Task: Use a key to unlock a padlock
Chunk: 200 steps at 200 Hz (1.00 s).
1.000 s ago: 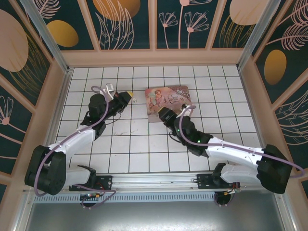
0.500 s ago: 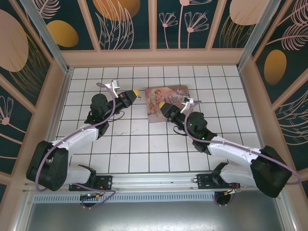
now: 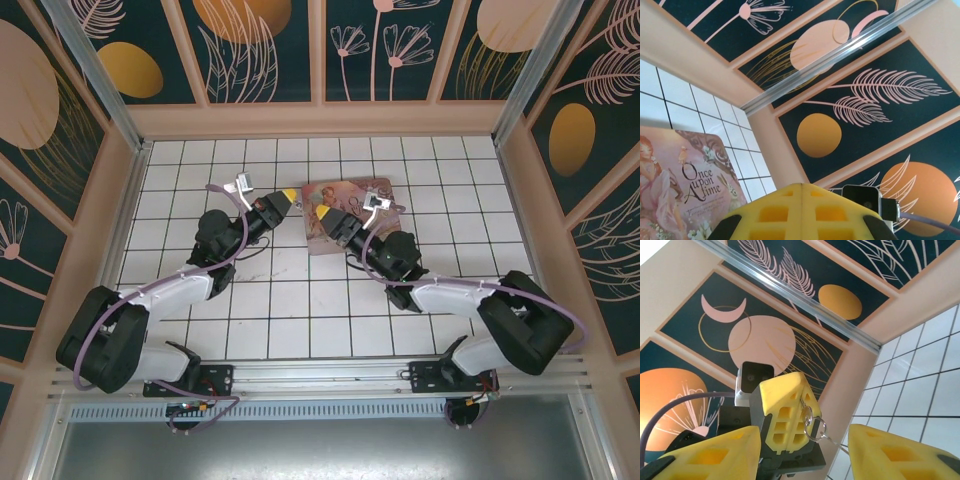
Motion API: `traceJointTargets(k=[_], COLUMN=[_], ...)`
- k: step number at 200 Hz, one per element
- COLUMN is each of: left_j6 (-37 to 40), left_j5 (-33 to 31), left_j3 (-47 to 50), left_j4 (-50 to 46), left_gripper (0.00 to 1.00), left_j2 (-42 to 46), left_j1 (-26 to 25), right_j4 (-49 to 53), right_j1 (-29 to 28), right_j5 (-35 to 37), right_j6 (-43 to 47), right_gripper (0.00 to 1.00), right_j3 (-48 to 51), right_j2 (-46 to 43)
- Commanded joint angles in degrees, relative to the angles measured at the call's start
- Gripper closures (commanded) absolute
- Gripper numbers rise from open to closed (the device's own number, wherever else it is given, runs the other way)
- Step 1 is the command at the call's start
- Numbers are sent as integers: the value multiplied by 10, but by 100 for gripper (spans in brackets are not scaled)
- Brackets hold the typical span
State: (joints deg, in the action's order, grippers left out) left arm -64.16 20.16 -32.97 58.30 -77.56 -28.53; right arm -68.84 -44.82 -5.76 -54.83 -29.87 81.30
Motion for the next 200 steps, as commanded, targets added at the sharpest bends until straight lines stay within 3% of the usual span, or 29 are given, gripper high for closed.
traceJointTargets(k=[1, 113, 200], left_j6=[-30, -31, -21], left_j5=[-20, -14, -16], left_j3=[6, 6, 4], left_j4=[68, 73, 59], left_gripper=[100, 100, 100], left_j2=[-7, -3, 1], left_j1=[-5, -6, -6], right_j4=[-94, -144, -148], right_j1=[3, -8, -15], right_j5=[-16, -37, -45], right_j6=[-17, -54, -64], right_gripper=[50, 52, 64], right_j3=[-25, -87, -105], right_j2=[23, 114, 141])
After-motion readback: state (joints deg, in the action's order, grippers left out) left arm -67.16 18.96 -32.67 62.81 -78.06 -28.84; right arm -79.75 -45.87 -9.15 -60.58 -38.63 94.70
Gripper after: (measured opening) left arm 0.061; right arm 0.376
